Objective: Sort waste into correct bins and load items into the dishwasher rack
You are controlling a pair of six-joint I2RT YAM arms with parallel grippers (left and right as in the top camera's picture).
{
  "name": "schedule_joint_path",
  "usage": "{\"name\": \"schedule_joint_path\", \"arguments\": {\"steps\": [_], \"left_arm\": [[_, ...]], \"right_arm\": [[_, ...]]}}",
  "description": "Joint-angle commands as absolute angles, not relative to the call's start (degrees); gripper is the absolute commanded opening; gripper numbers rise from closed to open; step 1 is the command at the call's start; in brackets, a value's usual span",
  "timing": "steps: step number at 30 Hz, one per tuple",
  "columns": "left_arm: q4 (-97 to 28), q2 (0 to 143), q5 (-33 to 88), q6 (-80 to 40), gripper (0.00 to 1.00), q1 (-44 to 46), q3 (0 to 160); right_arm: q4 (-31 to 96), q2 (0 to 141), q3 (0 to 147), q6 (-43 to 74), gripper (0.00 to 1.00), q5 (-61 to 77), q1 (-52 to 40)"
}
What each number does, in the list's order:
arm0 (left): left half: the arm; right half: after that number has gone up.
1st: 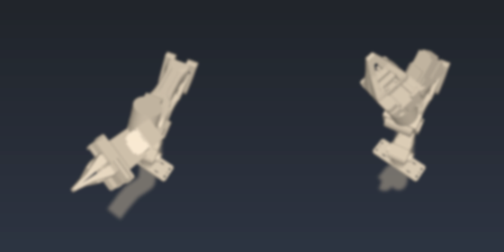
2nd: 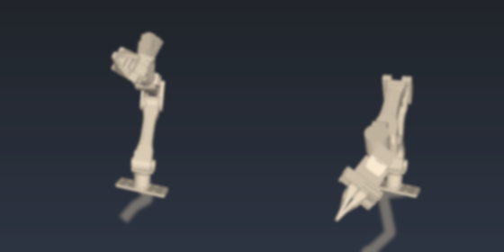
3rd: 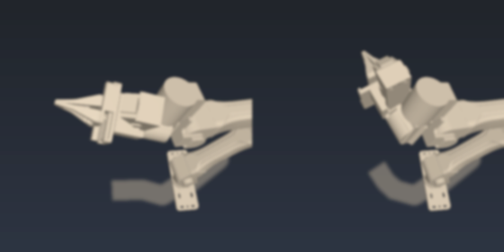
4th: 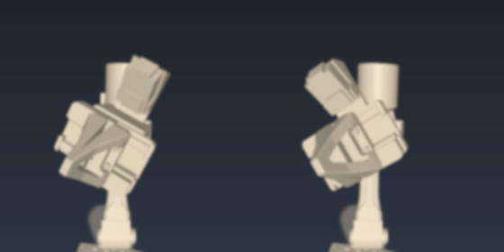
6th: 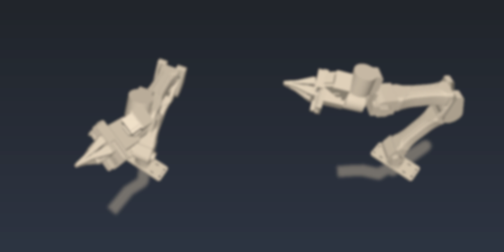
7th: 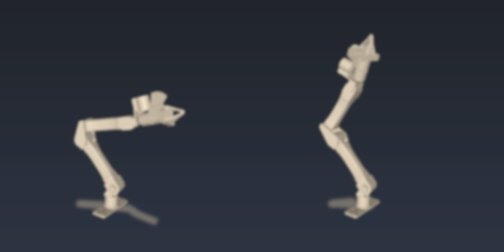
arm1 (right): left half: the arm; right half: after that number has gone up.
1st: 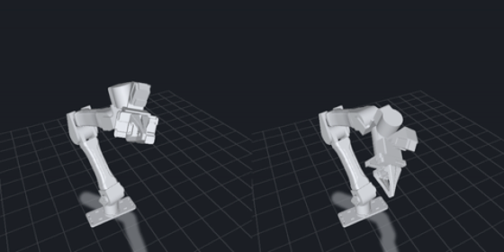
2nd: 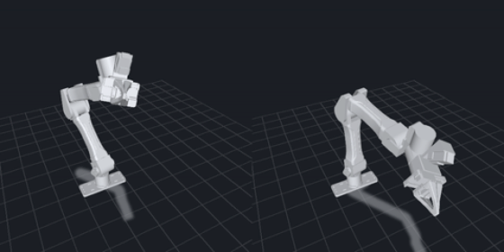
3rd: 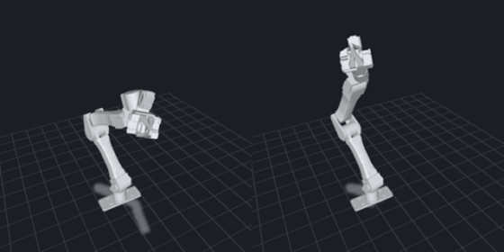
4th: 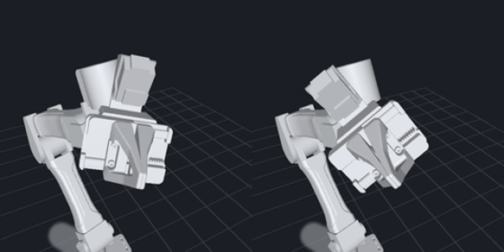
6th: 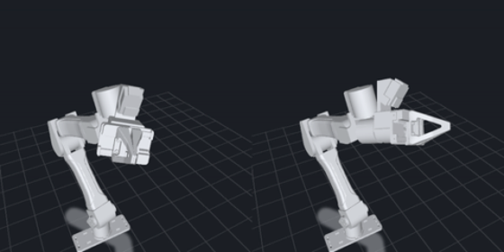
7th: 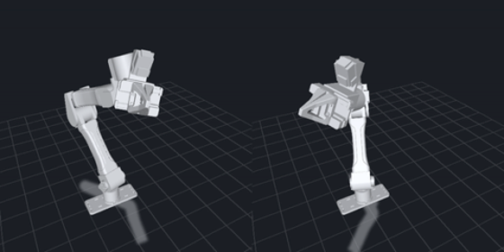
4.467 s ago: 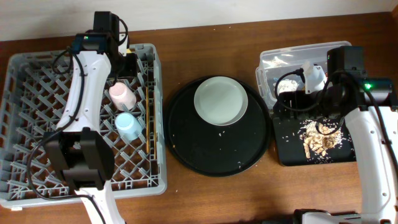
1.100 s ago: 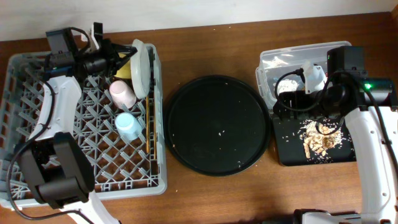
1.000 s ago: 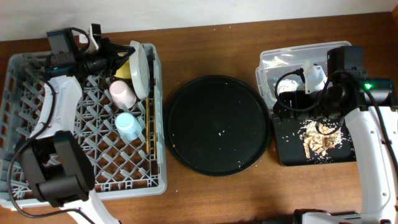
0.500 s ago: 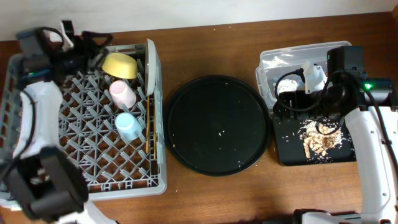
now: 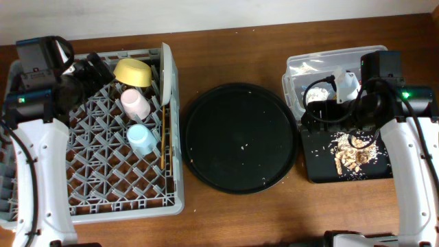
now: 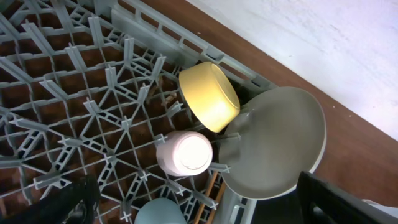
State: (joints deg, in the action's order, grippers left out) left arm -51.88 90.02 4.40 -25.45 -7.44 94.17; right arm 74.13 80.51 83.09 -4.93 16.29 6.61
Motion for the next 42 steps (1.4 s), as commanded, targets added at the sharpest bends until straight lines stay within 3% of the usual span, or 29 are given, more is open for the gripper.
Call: {"name": "schedule_joint_path", "arguments": {"steps": [1,8,12,15,18,30,42], "left_arm": [[-52.0,90.0,3.2,-24.3,0.99,-7.3,93.8],[-52.0,90.0,3.2,-24.3,0.99,-7.3,93.8],[-52.0,90.0,3.2,-24.3,0.99,-7.3,93.8],[-52.0,90.0,3.2,-24.3,0.99,-7.3,93.8],[-52.0,90.0,3.2,-24.3,0.99,-7.3,93.8],[-52.0,90.0,3.2,-24.3,0.99,-7.3,93.8],[-52.0,90.0,3.2,-24.3,0.99,-7.3,93.8]], "right_arm": [[74.1,79.9,83.5,-5.1,0.99,15.8,6.6],[67.9,56.3,83.4,-6.1,0.99,11.7,3.5],[43.3,36.9,73.2,-6.2,0.99,6.8,-3.6],[16.5,18.8,50.4,-6.1,0.99,6.8,-3.6],[4.3,6.8,31.4,-4.1,0.99,6.8,-2.9],[-2.0,0.2,3.0,-3.6,0.99,6.8,-2.9],[4.5,0.2,0.3,-3.6,0.99,0.8,-1.5]]}}
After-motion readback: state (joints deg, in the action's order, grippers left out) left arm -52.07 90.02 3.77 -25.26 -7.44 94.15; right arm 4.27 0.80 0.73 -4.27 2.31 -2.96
